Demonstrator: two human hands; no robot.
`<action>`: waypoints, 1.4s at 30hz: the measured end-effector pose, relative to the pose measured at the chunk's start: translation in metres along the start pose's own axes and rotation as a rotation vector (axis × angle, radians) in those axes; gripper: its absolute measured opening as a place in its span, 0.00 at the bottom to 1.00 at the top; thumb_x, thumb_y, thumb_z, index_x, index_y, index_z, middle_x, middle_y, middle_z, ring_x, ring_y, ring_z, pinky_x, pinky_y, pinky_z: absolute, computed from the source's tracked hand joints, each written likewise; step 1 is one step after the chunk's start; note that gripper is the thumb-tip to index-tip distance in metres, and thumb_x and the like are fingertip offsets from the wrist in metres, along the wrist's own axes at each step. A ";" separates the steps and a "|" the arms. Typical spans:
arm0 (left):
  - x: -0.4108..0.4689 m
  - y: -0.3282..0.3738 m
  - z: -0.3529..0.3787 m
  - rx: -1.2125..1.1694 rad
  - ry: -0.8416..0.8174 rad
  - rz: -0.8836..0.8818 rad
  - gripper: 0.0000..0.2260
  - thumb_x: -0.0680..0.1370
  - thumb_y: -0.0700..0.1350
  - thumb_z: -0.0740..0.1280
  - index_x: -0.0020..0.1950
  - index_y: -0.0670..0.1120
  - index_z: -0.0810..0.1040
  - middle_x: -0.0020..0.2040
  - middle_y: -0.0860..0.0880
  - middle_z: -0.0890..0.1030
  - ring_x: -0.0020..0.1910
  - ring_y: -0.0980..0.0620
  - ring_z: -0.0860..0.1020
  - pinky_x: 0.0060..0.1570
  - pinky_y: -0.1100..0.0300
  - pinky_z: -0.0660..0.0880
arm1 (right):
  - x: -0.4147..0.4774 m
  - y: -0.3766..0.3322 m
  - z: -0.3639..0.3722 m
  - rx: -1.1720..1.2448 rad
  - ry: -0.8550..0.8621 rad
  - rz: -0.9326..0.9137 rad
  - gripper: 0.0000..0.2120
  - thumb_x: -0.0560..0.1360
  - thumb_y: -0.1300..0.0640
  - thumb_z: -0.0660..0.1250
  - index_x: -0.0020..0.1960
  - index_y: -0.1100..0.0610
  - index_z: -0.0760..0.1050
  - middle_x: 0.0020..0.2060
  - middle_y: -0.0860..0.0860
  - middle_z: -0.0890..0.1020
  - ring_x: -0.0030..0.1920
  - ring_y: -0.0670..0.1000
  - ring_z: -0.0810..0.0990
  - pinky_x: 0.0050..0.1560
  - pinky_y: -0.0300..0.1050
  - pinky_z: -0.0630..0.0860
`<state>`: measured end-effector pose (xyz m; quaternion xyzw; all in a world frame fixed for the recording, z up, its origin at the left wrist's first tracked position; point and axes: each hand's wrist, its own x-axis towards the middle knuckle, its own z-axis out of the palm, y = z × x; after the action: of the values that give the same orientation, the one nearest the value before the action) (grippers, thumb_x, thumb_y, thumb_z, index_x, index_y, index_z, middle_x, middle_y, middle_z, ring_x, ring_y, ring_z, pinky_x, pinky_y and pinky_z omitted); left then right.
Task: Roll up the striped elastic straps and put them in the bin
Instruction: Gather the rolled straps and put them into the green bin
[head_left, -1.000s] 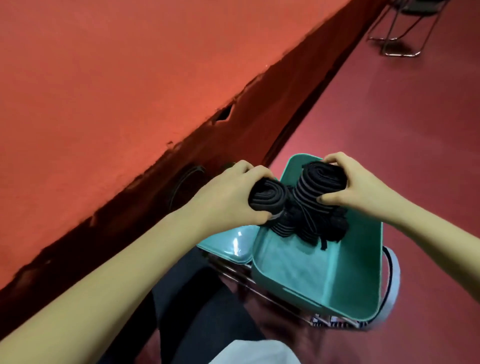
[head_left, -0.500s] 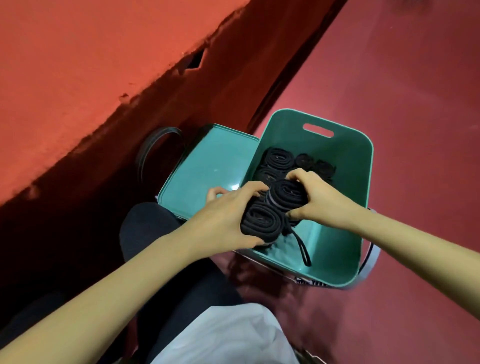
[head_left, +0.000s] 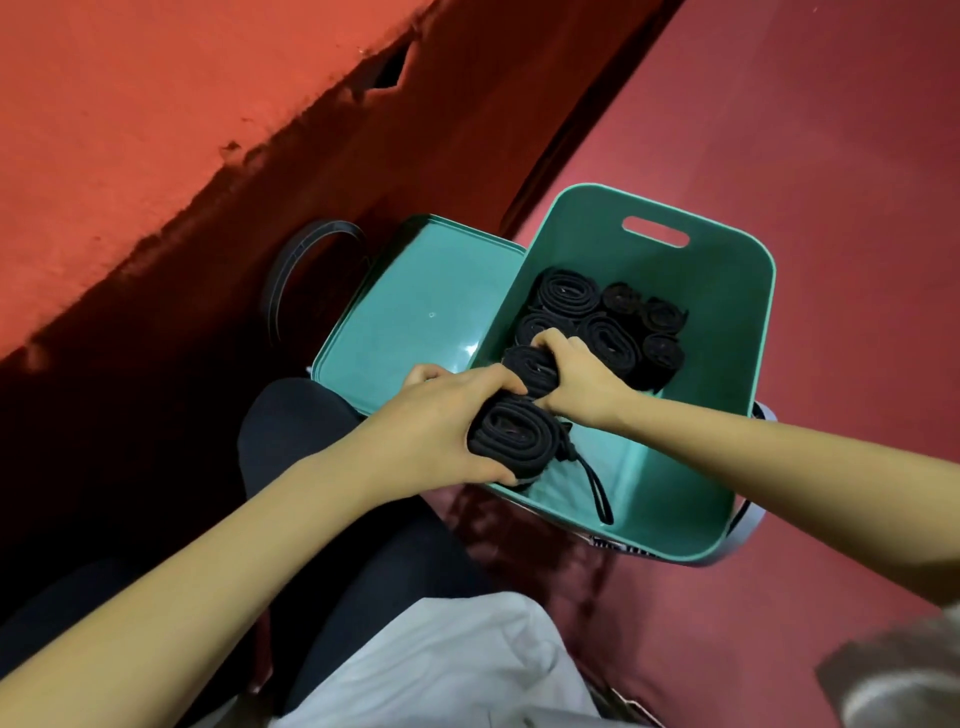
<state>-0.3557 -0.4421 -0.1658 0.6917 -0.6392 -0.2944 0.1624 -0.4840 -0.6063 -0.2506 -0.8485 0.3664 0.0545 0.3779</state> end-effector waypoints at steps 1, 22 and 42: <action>0.000 0.000 -0.001 0.004 0.000 -0.001 0.29 0.67 0.56 0.77 0.64 0.54 0.69 0.50 0.65 0.74 0.49 0.62 0.73 0.66 0.61 0.55 | 0.003 0.001 0.002 -0.001 -0.007 -0.008 0.27 0.66 0.64 0.74 0.60 0.55 0.66 0.53 0.57 0.68 0.51 0.57 0.73 0.44 0.39 0.68; 0.008 -0.006 0.003 0.008 -0.008 0.043 0.31 0.65 0.57 0.77 0.64 0.54 0.70 0.56 0.60 0.75 0.51 0.64 0.70 0.63 0.61 0.57 | -0.004 0.004 -0.018 -0.154 -0.150 -0.025 0.31 0.72 0.60 0.72 0.71 0.55 0.64 0.59 0.55 0.68 0.55 0.54 0.74 0.62 0.47 0.70; 0.050 0.023 0.030 -0.359 0.088 0.088 0.30 0.67 0.40 0.78 0.61 0.56 0.65 0.59 0.55 0.65 0.56 0.62 0.71 0.53 0.76 0.68 | -0.094 -0.009 -0.076 0.102 -0.173 -0.105 0.38 0.67 0.60 0.78 0.71 0.45 0.63 0.51 0.35 0.74 0.50 0.27 0.73 0.50 0.20 0.65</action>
<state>-0.3914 -0.4893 -0.1853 0.6352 -0.5982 -0.3659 0.3238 -0.5603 -0.5995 -0.1562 -0.8383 0.2899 0.0892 0.4530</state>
